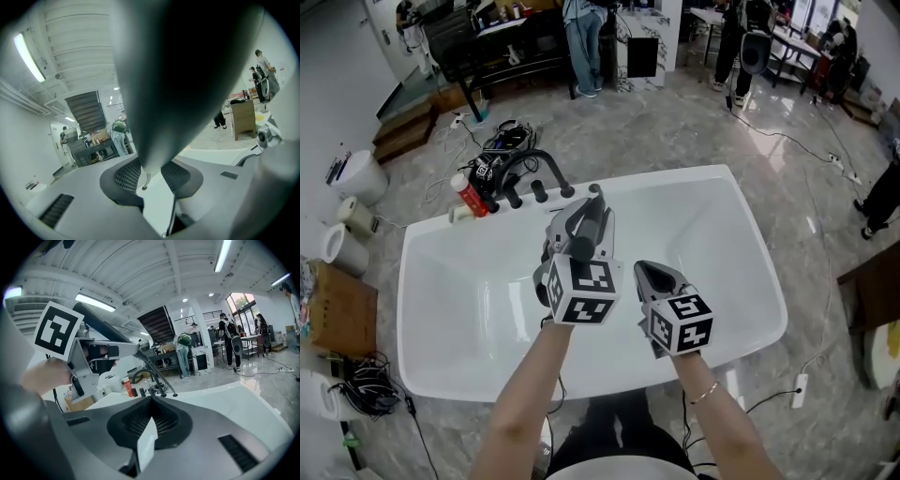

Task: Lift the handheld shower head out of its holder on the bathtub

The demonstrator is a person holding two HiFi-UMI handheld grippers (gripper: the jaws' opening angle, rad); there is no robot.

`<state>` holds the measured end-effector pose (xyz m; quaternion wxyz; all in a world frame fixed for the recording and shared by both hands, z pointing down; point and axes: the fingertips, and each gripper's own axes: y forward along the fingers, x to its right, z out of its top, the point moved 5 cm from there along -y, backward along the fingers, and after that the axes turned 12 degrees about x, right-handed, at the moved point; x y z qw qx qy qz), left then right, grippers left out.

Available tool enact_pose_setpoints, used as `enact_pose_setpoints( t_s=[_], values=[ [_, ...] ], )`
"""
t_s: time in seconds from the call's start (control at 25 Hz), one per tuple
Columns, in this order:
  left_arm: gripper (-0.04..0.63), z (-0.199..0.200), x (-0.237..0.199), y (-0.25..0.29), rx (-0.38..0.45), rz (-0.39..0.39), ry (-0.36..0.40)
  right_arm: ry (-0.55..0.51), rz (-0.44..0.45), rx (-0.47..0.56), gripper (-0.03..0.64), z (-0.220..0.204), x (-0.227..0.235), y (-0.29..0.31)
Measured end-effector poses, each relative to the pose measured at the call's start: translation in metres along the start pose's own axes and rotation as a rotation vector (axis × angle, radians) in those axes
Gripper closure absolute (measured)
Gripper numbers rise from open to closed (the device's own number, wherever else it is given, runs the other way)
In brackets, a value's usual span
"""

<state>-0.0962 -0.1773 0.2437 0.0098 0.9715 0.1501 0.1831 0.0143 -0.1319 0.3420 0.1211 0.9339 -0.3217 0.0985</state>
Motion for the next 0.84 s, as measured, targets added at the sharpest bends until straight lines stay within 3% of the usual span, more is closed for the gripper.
enact_pose_setpoints(
  t_s=[0.84],
  values=[
    [0.448,0.0061,-0.0021,0.0035,-0.011,0.023,0.001,-0.031,0.018,-0.008,0.612,0.0058,0.0032,-0.0011]
  ],
)
